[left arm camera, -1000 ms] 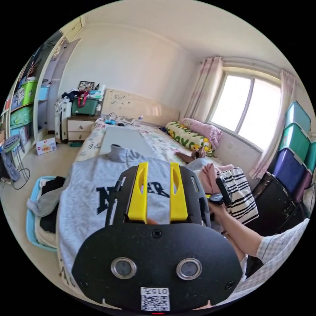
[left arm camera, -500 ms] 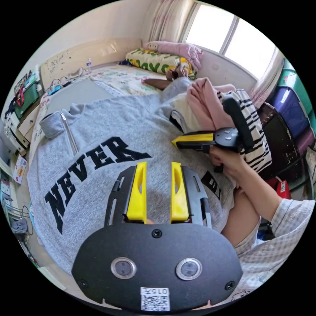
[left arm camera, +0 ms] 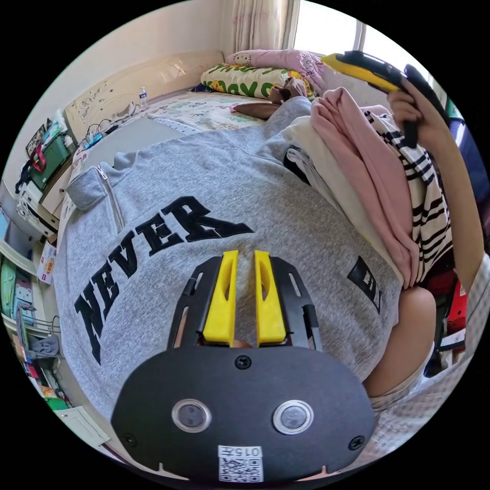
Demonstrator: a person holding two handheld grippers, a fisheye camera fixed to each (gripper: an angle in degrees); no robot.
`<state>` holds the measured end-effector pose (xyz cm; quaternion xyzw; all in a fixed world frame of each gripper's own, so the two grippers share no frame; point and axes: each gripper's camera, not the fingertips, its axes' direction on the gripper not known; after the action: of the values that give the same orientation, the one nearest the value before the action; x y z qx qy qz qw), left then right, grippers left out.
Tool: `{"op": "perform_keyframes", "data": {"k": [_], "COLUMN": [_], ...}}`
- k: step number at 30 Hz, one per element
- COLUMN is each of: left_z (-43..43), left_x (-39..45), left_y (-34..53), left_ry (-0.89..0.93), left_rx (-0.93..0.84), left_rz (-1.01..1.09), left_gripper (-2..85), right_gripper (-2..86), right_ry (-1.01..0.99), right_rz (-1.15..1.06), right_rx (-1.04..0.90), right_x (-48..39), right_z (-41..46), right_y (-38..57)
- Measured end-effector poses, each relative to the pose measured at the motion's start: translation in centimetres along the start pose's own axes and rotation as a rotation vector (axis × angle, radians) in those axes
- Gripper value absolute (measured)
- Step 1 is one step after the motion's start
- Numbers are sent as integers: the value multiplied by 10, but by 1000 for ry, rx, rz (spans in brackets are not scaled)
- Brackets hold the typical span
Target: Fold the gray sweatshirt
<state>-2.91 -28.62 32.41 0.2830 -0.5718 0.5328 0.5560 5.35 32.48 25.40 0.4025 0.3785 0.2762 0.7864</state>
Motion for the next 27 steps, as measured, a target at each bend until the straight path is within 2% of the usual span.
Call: {"op": "perform_keyframes", "data": {"k": [4,8,11,14,18,23,27], "left_z": [7,12,15,17,18,17,15], "left_x": [-9,-10,-13,-19,-20,-19,-20], "left_y": [-3,-4,-4,-6,-9,-13,-16], "left_ry": [38,25,33,52,37,-16,-42], "left_rx": [-3,6,18,17,15,7,6], "left_rz": [-34,-28,-19,-27,-24,-6,16], "left_gripper": [60,60,61,62,64,66,64], "right_gripper": [67,107,110,130,133,29,10], "right_ry": [267,374,210,291,321,387,372], "right_rz": [206,452,562,657,673,599,594], "right_rx": [52,67,118,2,-143,-319,-301], "right_x": [96,209,270,299,315,308,305], "right_z": [-16,-11,-8,0,25,57,52], "right_y": [-49,-16,17,10,-2,-29,-41]}}
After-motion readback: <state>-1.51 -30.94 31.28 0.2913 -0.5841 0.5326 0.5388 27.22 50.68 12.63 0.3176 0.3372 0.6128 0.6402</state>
